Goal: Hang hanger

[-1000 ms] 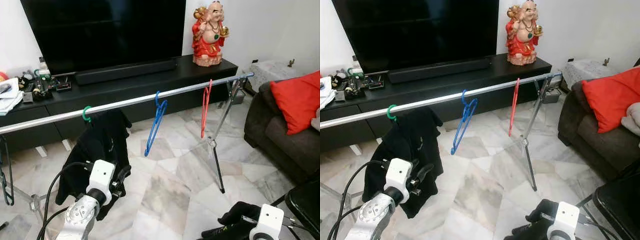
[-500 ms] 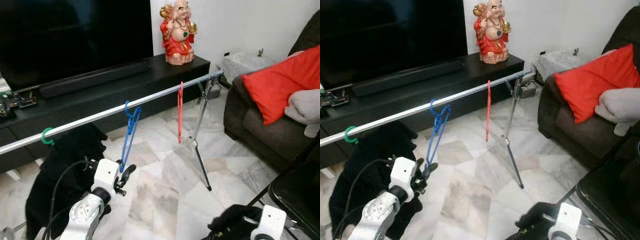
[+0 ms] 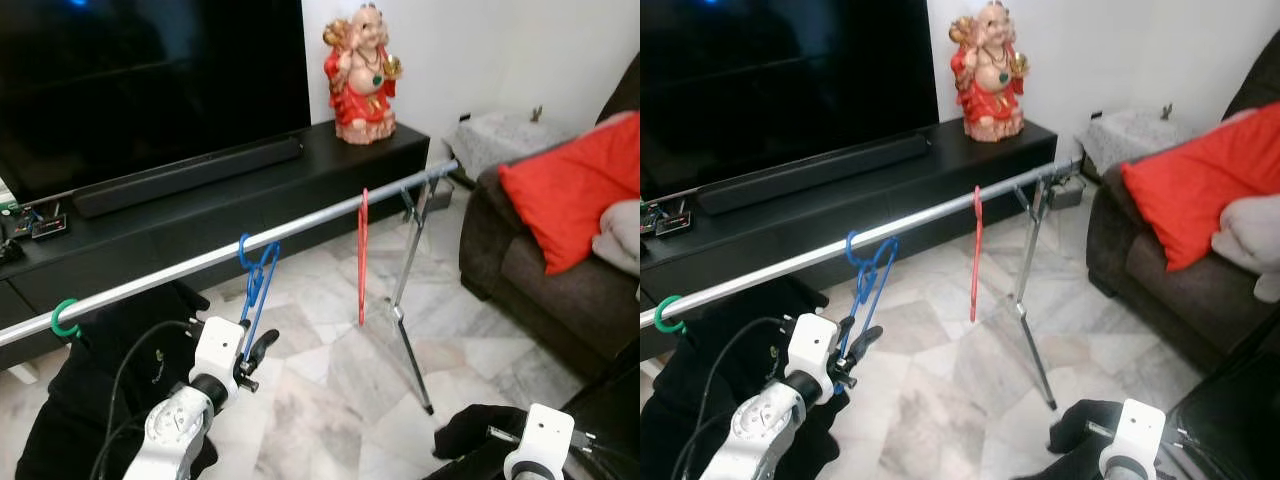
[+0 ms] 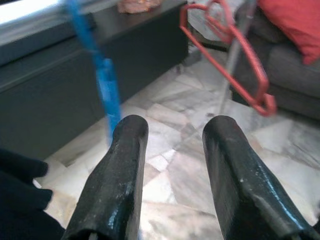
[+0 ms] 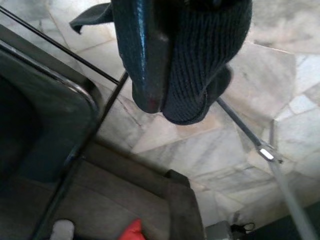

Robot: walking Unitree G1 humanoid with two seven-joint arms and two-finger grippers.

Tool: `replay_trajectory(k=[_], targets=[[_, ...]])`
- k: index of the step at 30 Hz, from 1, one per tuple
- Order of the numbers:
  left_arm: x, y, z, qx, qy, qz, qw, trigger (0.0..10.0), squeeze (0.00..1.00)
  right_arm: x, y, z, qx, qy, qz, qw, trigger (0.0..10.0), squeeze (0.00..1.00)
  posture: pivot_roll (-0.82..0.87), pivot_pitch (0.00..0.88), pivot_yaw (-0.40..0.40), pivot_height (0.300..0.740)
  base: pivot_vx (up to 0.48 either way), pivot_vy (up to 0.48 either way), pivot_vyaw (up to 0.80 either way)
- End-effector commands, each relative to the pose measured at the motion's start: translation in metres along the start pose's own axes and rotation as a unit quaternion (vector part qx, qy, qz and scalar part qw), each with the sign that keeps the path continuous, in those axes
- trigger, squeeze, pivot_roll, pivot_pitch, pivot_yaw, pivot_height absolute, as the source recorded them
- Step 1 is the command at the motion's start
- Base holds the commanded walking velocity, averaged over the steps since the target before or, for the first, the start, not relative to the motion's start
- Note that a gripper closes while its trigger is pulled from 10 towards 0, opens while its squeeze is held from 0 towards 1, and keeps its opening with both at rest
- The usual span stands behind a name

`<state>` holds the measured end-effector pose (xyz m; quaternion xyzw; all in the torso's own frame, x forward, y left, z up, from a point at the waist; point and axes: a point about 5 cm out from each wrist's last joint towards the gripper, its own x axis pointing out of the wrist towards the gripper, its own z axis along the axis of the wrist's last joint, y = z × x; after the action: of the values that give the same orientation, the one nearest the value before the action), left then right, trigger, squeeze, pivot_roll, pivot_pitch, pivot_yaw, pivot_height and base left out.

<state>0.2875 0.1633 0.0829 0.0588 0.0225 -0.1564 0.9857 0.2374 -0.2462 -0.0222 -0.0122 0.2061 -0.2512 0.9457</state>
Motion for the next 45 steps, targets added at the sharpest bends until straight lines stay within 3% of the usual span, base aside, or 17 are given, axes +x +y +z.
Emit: replay_trajectory(k=[1, 16, 23, 28, 45], targets=[[-0.004, 0.008, -0.003, -0.003, 0.01, 0.018, 1.0, 10.0, 0.0, 0.0, 0.008, 0.003, 0.006, -0.006, 0.011, 1.0, 10.0, 0.0, 0.1, 0.0, 0.043, 0.74, 0.315, 0.0, 0.0], [-0.001, 0.015, 0.006, 0.007, -0.004, 0.052, 0.999, 10.0, 0.0, 0.001, 0.012, 0.005, 0.008, -0.004, 0.021, 1.0, 10.0, 0.0, 0.11, 0.0, 0.034, 0.74, 0.243, 0.0, 0.0], [-0.001, 0.025, 0.002, 0.055, 0.048, 0.078, 0.994, 10.0, 0.0, 0.002, 0.012, 0.006, 0.006, -0.002, 0.025, 1.0, 10.0, 0.0, 0.11, 0.0, 0.026, 0.74, 0.0, 0.0, 0.0], [-0.001, 0.032, 0.008, 0.043, 0.053, 0.088, 0.994, 10.0, 0.0, 0.002, 0.012, 0.007, 0.004, -0.001, 0.028, 1.0, 10.0, 0.0, 0.11, 0.001, 0.02, 0.74, 0.0, 0.0, 0.0], [-0.001, 0.032, 0.008, 0.043, 0.053, 0.088, 0.994, 10.0, 0.0, 0.002, 0.012, 0.007, 0.004, -0.001, 0.028, 1.0, 10.0, 0.0, 0.11, 0.001, 0.02, 0.74, 0.0, 0.0, 0.0]])
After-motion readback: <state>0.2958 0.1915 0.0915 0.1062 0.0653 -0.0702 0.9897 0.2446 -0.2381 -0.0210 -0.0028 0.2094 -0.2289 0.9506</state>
